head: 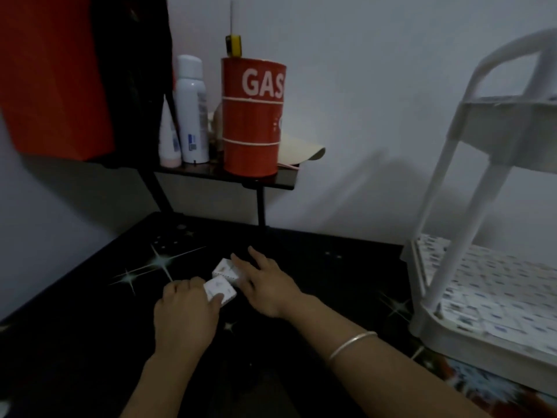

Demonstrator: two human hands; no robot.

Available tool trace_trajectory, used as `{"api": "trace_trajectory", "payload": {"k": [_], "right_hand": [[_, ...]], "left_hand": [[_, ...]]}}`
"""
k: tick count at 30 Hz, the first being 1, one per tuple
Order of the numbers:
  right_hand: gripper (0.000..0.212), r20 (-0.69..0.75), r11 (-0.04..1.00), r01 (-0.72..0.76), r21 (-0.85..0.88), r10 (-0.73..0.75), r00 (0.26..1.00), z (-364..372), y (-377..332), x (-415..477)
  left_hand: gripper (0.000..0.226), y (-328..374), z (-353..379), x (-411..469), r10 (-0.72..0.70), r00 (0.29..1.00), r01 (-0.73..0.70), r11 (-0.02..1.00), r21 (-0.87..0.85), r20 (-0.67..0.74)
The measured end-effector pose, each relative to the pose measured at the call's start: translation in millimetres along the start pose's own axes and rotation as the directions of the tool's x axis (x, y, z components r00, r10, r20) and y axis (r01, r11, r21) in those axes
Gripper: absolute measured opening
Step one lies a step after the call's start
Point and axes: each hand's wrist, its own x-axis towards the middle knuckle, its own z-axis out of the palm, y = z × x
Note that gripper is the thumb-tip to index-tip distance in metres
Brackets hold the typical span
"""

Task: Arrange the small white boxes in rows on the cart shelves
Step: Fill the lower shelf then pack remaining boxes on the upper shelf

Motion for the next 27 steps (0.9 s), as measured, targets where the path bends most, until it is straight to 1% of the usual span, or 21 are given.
{"api": "trace_trajectory", "payload": {"k": [1,2,3,5,6,7,9,11,12,15,16,18,20,22,24,26,27], "right_hand": [[0.05,-0.005,0.999,0.0,-0.035,-0.001,1.0,0,-1,3],[0.045,-0.039,0.999,0.0,-0.036,-0.002,0.999,-1,-2,5],[0.04,-0.095,1.0,-0.006,-0.001,0.006,0.996,-3,-3,6],[0.031,-0.176,0.997,-0.043,0.06,0.053,0.983,-9,-5,8],[0.031,-0.174,0.995,-0.068,0.068,0.079,0.982,-11,-5,8],[0.036,-0.147,0.992,-0.093,0.083,0.105,0.984,-14,-5,7],[0.056,-0.045,0.982,-0.142,0.123,0.148,0.988,-21,-3,3],[0.076,0.063,0.981,-0.157,0.114,0.151,0.987,-33,4,-6],[0.081,0.106,0.984,-0.153,0.093,0.143,0.984,-40,8,-14],[0.084,0.22,0.984,-0.164,0.072,0.145,0.965,-56,22,-45],[0.084,0.266,0.979,-0.187,0.083,0.159,0.951,-61,27,-57],[0.08,0.318,0.97,-0.223,0.098,0.182,0.93,-68,34,-83],[0.065,0.268,0.974,-0.213,0.081,0.185,0.945,-76,41,-111],[0.044,0.172,0.978,-0.2,0.053,0.189,0.967,-87,47,-140],[0.033,0.085,0.978,-0.202,0.052,0.197,0.977,-103,51,-173],[0.029,-0.012,0.977,-0.205,0.06,0.206,0.978,-126,52,-205],[0.028,-0.069,0.976,-0.207,0.06,0.211,0.975,-140,52,-220]], "left_hand": [[0.034,0,-2,0,0.008,1.0,-0.009,0.998,-0.067,-0.011],[0.031,1,-4,-1,0.013,1.0,-0.016,0.991,-0.132,-0.023],[0.03,2,-6,-1,0.014,0.999,-0.02,0.983,-0.181,-0.034],[0.032,5,-8,-2,0.005,0.999,-0.016,0.975,-0.22,-0.049],[0.034,6,-7,-2,0.001,0.999,-0.012,0.973,-0.23,-0.052],[0.035,7,-7,-2,0.002,0.998,-0.015,0.972,-0.236,-0.055],[0.036,7,-6,-2,0.009,0.998,-0.023,0.97,-0.243,-0.059],[0.035,7,-4,-3,0.025,0.999,-0.034,0.965,-0.258,-0.039],[0.034,6,-2,-3,0.044,0.999,-0.049,0.964,-0.262,-0.025],[0.03,6,2,-4,0.125,0.992,-0.112,0.952,-0.285,0.027],[0.029,8,3,-4,0.149,0.987,-0.121,0.935,-0.333,0.061],[0.027,16,2,-7,0.189,0.969,-0.087,0.864,-0.495,0.161],[0.03,29,0,-14,0.242,0.938,-0.037,0.785,-0.619,0.25],[0.032,49,-3,-24,0.32,0.907,-0.061,0.742,-0.668,0.273],[0.034,78,-13,-34,0.382,0.894,-0.109,0.691,-0.714,0.233],[0.034,111,-31,-41,0.446,0.88,-0.159,0.6,-0.784,0.163],[0.032,129,-45,-45,0.494,0.862,-0.206,0.548,-0.81,0.116]]}}
